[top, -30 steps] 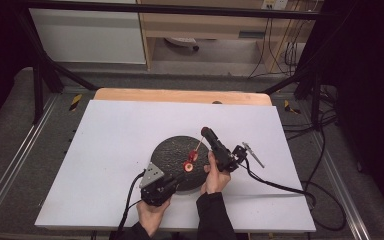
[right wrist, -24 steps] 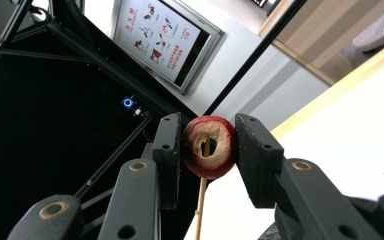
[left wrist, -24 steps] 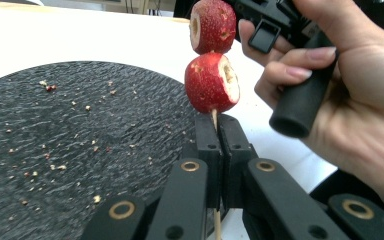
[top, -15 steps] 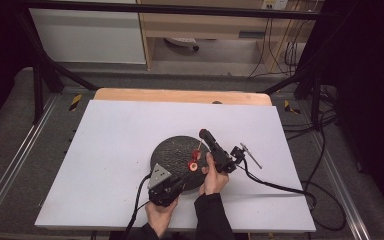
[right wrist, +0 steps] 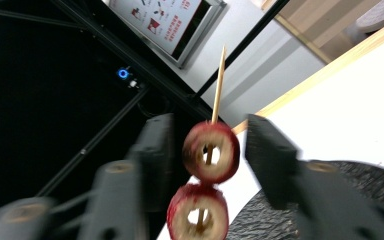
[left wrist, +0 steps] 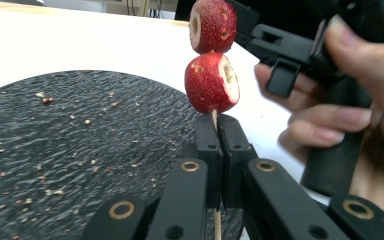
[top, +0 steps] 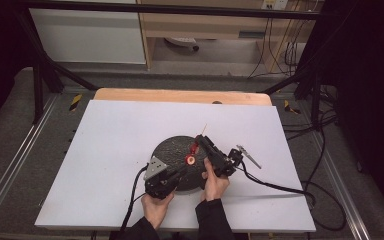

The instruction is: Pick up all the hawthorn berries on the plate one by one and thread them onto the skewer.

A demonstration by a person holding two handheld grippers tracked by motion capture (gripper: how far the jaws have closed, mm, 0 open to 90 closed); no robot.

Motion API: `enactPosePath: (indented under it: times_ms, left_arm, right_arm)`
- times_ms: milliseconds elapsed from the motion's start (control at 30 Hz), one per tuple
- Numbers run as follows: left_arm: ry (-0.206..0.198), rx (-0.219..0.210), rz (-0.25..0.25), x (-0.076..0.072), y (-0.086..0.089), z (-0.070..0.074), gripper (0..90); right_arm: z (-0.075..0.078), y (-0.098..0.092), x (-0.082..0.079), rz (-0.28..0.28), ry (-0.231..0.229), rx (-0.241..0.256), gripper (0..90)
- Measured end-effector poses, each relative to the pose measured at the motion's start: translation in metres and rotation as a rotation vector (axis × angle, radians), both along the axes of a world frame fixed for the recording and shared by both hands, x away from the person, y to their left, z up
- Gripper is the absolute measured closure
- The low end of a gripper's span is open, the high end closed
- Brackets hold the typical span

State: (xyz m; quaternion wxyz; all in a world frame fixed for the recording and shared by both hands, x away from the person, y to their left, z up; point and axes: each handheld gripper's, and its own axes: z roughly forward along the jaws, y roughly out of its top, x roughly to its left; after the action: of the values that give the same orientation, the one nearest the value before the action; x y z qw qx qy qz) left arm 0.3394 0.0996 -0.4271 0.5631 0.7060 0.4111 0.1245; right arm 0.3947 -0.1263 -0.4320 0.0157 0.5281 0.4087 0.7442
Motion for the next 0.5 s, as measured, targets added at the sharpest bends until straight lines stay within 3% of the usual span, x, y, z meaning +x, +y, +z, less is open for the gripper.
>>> enactPosePath:
  times_ms: [133, 267, 500]
  left_arm:
    - [-0.008, 0.037, -0.015, -0.002, 0.012, 0.001, 88.3]
    - [-0.001, 0.055, -0.022, -0.002, 0.026, 0.002, 88.2]
    - [0.012, 0.110, -0.051, 0.000, 0.045, 0.004, 88.1]
  right_arm:
    - [0.010, -0.008, 0.000, 0.005, -0.028, -0.112, 38.6]
    - [0.016, -0.017, 0.005, 0.078, 0.016, -0.259, 27.6]
    - [0.012, -0.026, 0.009, 0.165, 0.050, -0.554, 14.8]
